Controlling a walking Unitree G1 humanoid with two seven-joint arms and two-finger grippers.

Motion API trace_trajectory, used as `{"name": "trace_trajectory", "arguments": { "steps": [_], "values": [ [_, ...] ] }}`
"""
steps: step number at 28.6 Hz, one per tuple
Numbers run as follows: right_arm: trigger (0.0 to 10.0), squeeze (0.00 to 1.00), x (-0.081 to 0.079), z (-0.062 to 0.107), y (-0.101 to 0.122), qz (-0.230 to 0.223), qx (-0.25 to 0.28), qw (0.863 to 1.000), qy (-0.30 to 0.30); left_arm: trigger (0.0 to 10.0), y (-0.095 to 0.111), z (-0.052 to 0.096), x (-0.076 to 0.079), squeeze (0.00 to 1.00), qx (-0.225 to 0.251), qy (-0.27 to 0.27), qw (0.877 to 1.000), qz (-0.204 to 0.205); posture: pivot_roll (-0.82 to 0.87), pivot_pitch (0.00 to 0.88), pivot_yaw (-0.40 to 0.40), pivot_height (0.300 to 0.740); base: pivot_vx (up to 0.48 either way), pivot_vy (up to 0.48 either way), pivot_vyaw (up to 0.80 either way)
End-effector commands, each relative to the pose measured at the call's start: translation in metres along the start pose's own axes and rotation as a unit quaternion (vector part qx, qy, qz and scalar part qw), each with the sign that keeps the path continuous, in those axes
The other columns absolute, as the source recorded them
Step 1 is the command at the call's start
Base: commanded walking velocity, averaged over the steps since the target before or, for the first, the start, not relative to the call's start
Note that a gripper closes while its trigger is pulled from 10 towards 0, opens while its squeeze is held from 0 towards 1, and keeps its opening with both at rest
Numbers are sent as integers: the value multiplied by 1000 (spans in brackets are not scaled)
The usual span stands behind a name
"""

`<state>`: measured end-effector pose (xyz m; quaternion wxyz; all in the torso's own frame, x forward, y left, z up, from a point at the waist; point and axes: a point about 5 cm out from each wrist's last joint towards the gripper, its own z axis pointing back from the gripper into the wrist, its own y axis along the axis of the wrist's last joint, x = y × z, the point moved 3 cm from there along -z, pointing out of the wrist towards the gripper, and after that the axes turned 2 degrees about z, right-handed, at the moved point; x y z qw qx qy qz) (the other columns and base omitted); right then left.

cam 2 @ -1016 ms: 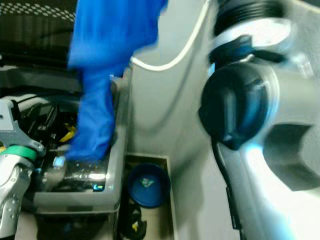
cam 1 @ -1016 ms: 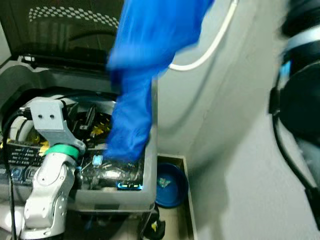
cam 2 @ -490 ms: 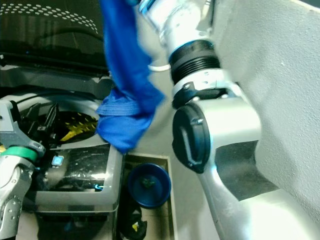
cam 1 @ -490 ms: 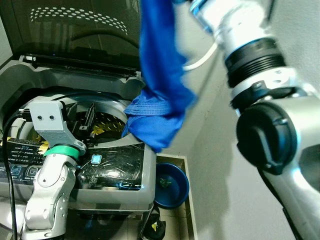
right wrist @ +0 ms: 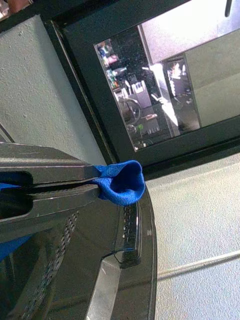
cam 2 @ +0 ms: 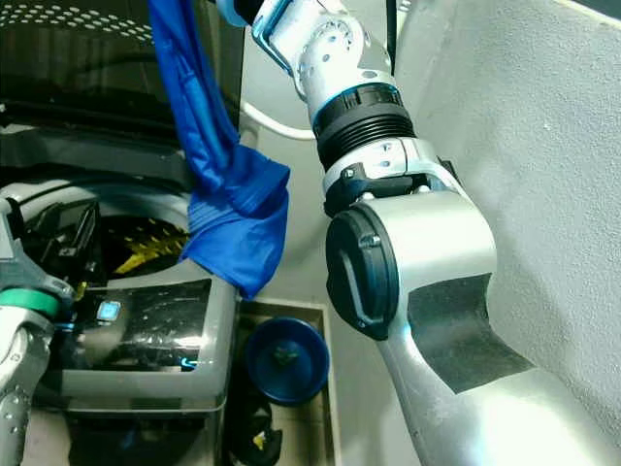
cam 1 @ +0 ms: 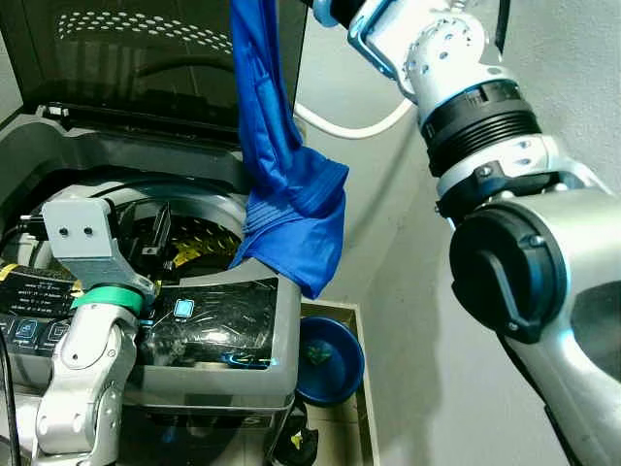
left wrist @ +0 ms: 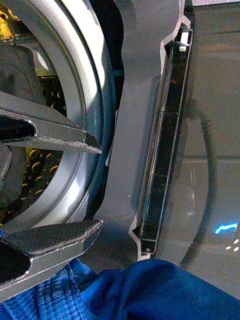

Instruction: Clothes washing

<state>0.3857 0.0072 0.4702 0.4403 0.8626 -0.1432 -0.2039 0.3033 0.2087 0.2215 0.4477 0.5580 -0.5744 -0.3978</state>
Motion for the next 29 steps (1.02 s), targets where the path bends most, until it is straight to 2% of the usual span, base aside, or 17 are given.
{"name": "trace_trajectory", "arguments": {
  "steps": [1, 15, 29],
  "values": [
    [10000, 0, -1, 0, 6, 6, 6, 1000, 5, 10000, -7, 2, -3, 0, -17, 4, 1000, -4, 142, 1, -125, 740, 0, 480, 0],
    [10000, 0, -1, 1, 1, 3, -2, 1000, 7, 10000, -7, 5, -3, 0, -17, 8, 1000, -1, 142, 4, -139, 740, 0, 459, 0],
    [10000, 0, -1, 0, -1, 0, -9, 1000, 9, 10000, -9, 7, 1, 0, -21, 7, 1000, -5, 143, 0, -149, 740, 0, 0, 0]
  ]
}}
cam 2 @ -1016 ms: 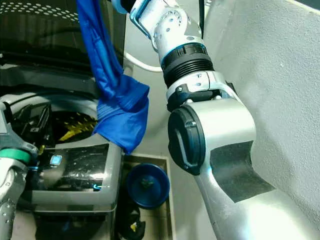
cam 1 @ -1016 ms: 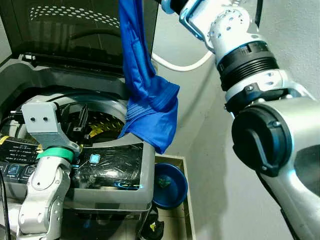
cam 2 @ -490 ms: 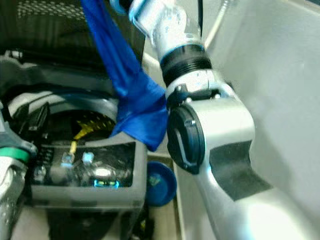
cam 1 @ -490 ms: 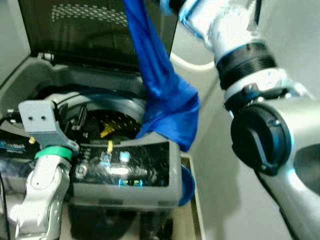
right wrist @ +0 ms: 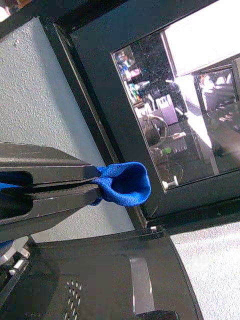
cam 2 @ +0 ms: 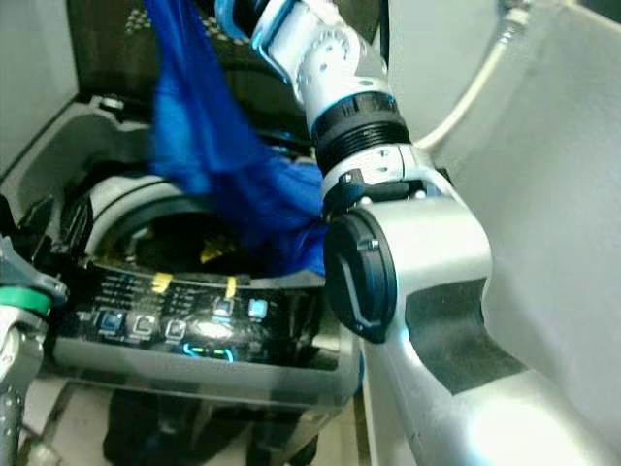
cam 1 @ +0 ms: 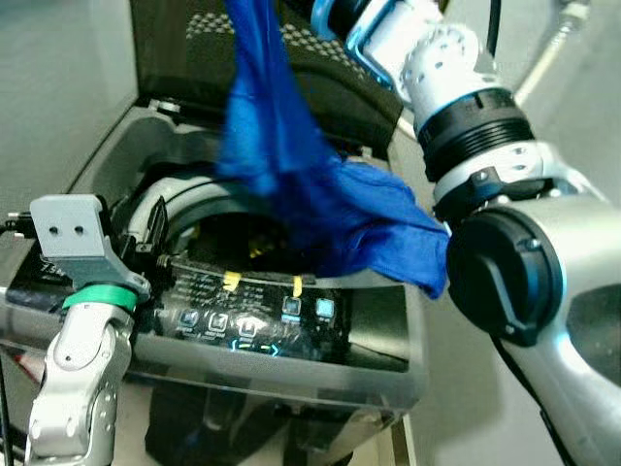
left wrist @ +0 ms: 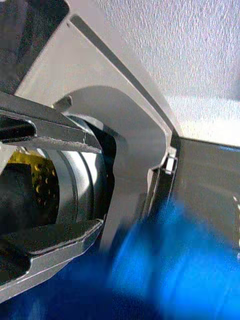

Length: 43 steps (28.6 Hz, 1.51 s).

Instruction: Clothes washing

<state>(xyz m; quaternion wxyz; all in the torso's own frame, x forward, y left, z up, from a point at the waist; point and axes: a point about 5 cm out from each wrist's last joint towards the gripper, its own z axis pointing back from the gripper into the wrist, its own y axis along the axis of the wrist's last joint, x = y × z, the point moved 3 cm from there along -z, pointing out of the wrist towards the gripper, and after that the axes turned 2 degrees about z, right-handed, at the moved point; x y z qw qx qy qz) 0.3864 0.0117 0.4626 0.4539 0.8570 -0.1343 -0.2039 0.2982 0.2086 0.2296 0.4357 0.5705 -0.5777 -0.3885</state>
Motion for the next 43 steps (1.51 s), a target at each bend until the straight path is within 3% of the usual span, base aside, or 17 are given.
{"name": "trace_trajectory", "arguments": {
  "steps": [1, 8, 10, 11, 14, 17, 21, 23, 24, 27, 28, 29, 30, 32, 33, 40, 43],
  "values": [
    [10000, 0, -3, -1, 8, 5, 7, 1000, 7, 10000, -18, 5, 0, 0, -40, 6, 999, 0, 143, 0, -149, 740, 0, 0, 0],
    [10000, 0, -21, -10, 23, 34, 15, 999, 28, 10000, -18, 6, -2, 0, -40, 9, 999, -4, 142, 0, -152, 740, 0, 0, 0],
    [10000, 0, -41, -18, 47, 61, 44, 996, 46, 10000, -19, 5, -2, 0, -41, 5, 999, -6, 131, 0, -137, 740, 0, 0, 0],
    [10000, 0, -41, -18, 47, 61, 44, 996, 46, 10000, -19, 5, -2, 0, -41, 5, 999, -6, 131, 0, -137, 740, 0, 0, 0],
    [10000, 0, -60, -22, 77, 79, 86, 992, 56, 10000, -20, 4, -1, 0, -42, 2, 999, -6, 131, 0, -137, 740, 0, 0, 0],
    [10000, 0, -83, -12, 143, 70, 202, 976, 51, 10000, -20, 3, 2, 0, -42, 0, 999, -6, 133, 0, -142, 740, 0, 0, 0],
    [10000, 0, -83, -10, 149, 65, 210, 974, 46, 10000, -20, 3, 2, 0, -41, 0, 999, -6, 132, 0, -146, 740, 0, 0, 0],
    [10000, 0, -62, -14, 116, 71, 149, 986, 29, 10000, -20, 3, -1, 0, -41, 5, 999, -13, 132, 0, -146, 740, 0, 0, 0],
    [10000, 0, -62, -14, 116, 71, 149, 986, 29, 10000, -20, 3, -1, 0, -41, 5, 999, -13, 132, 0, -146, 740, 0, 0, 0],
    [10000, 0, -31, -17, 39, 81, 12, 996, 24, 10000, -19, 2, -5, 0, -45, 12, 998, -34, 136, 0, -132, 740, 0, 0, 0],
    [10000, 0, -31, -17, 39, 81, 12, 996, 24, 10000, -19, 2, -5, 0, -45, 12, 998, -34, 136, 0, -132, 740, 0, 0, 0],
    [10000, 0, -20, -13, 3, 86, -47, 995, 24, 10000, -19, 1, -7, 0, -46, 15, 998, -41, 134, 0, -121, 740, 0, 0, 0],
    [10000, 0, -20, -13, 3, 86, -47, 995, 24, 10000, -19, 1, -7, 0, -46, 15, 998, -41, 134, 0, -121, 740, 0, 0, 0],
    [10000, 0, -2, 2, -74, 100, -172, 979, 34, 10000, -16, -5, -11, 0, -42, 19, 998, -51, 132, 0, -112, 740, 0, 0, 0],
    [10000, 0, 1, 8, -96, 110, -208, 971, 41, 10000, -15, -7, -12, 0, -40, 20, 998, -52, 132, 0, -112, 740, 0, 0, 0],
    [10000, 0, 1, 12, -111, 114, -233, 964, 54, 10000, -11, -10, -9, 0, -35, 15, 998, -52, 130, 0, -107, 740, 0, 0, 0],
    [10000, 0, 2, 19, -119, 126, -268, 952, 76, 10000, -12, -8, -7, 0, -52, 4, 996, -69, 133, 0, -115, 740, 0, 0, 0]
  ]
}}
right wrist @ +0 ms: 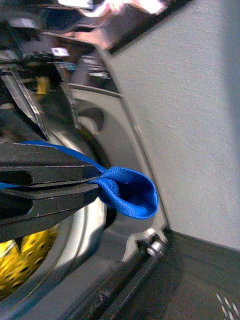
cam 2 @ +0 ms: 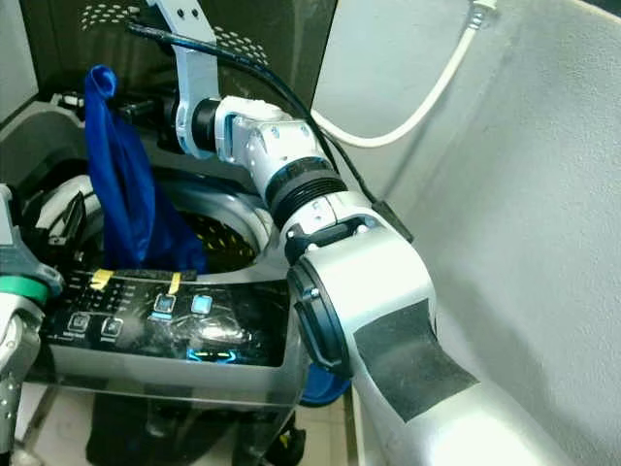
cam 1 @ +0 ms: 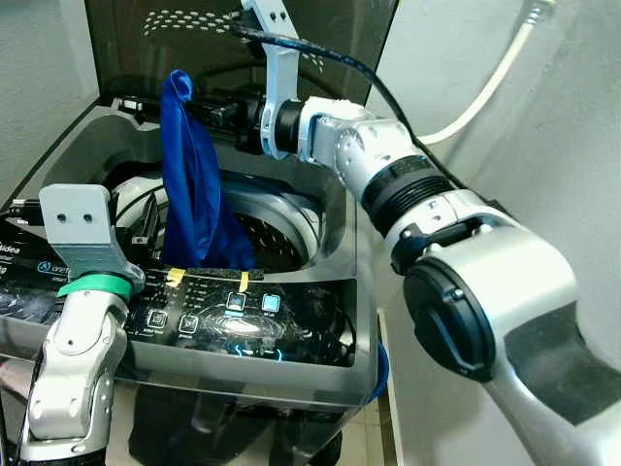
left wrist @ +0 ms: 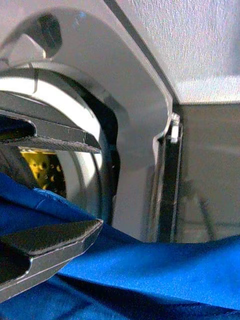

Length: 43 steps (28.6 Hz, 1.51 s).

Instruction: Clothes washing

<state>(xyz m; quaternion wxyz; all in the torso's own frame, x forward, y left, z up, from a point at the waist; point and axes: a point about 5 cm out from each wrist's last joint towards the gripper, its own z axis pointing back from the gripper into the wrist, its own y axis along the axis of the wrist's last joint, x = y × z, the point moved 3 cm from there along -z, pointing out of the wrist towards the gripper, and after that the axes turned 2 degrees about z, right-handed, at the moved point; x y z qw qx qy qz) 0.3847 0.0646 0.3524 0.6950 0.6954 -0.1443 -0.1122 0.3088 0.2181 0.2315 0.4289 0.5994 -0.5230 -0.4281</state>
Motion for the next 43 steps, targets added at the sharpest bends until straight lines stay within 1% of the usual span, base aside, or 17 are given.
{"name": "trace_trajectory", "arguments": {
  "steps": [1, 3, 5, 10, 11, 12, 13, 20, 21, 22, 28, 33, 35, 36, 37, 39, 43],
  "values": [
    [10000, 0, 0, 3, -3, 12, -17, 1000, 11, 10000, -11, 3, 4, 0, -32, -9, 999, -9, 133, 0, -115, 740, 0, 0, 0],
    [10000, 0, -3, 7, -25, 74, -85, 992, 60, 10000, -13, 3, 4, 0, -59, -16, 997, -39, 133, 0, -115, 740, 0, 0, 0],
    [10000, 0, -3, 7, -25, 74, -85, 992, 60, 10000, -13, 3, 4, 0, -59, -16, 997, -39, 133, 0, -115, 740, 0, 0, 0],
    [10000, 0, -12, 16, -41, 124, -151, 970, 145, 10000, -6, -4, -1, 0, -94, -19, 991, -99, 131, 0, -110, 740, 0, 0, 0],
    [10000, 780, -15, 19, -40, 122, -157, 965, 170, 10000, -2, -6, 0, 0, -98, -21, 989, -106, 127, 0, -109, 740, 0, 0, 0],
    [10000, 780, -15, 19, -40, 122, -157, 965, 170, 10000, -2, -6, 0, 0, -98, -21, 989, -106, 127, 0, -109, 740, 0, 0, 0],
    [10000, 1000, -19, 21, -31, 117, -157, 961, 197, 10000, 3, -7, 0, 0, -102, -22, 989, -109, 124, 0, -109, 740, 0, 0, 0],
    [10000, 1000, -32, 26, 6, 109, -124, 953, 254, 10000, 11, -9, 2, 0, -110, -24, 988, -109, 117, 0, -115, 740, 0, 0, 0],
    [10000, 420, -34, 26, 13, 108, -118, 952, 261, 10000, 12, -9, 2, 0, -113, -25, 987, -109, 117, 0, -115, 740, 0, 0, 0],
    [10000, 0, -36, 27, 17, 109, -115, 951, 267, 10000, 12, -9, 2, 0, -115, -26, 987, -111, 117, 0, -115, 740, 0, 0, 0],
    [10000, 0, -35, 34, 28, 124, -104, 948, 274, 10000, 16, -12, 4, 0, -113, -32, 987, -114, 129, 0, -111, 740, 0, 0, 0],
    [10000, 0, -21, 39, 50, 134, -29, 968, 210, 10000, 27, -16, 8, 0, -86, -30, 991, -102, 129, 0, -133, 740, 0, 0, 0],
    [10000, 0, 14, 54, 66, 115, 92, 987, 66, 10000, 48, -21, 21, 0, -27, -39, 996, -69, 115, 0, -127, 740, 0, 0, 0],
    [10000, 0, 14, 54, 66, 115, 92, 987, 66, 10000, 48, -21, 21, 0, -27, -39, 996, -69, 115, 0, -127, 740, 0, 0, 0],
    [10000, 0, 35, 66, 60, 86, 142, 986, -13, 10000, 54, -23, 26, 0, -5, -45, 997, -67, 117, 0, -121, 740, 0, 0, 0],
    [10000, 0, 48, 75, 54, 65, 168, 982, -63, 10000, 58, -24, 29, 0, 7, -48, 996, -69, 117, 0, -121, 740, 0, 0, 0],
    [10000, 0, 81, 106, 27, 22, 218, 956, -194, 10000, 53, -26, 31, 0, 3, -46, 997, -61, 117, 0, -114, 740, 0, 0, 0]
  ]
}}
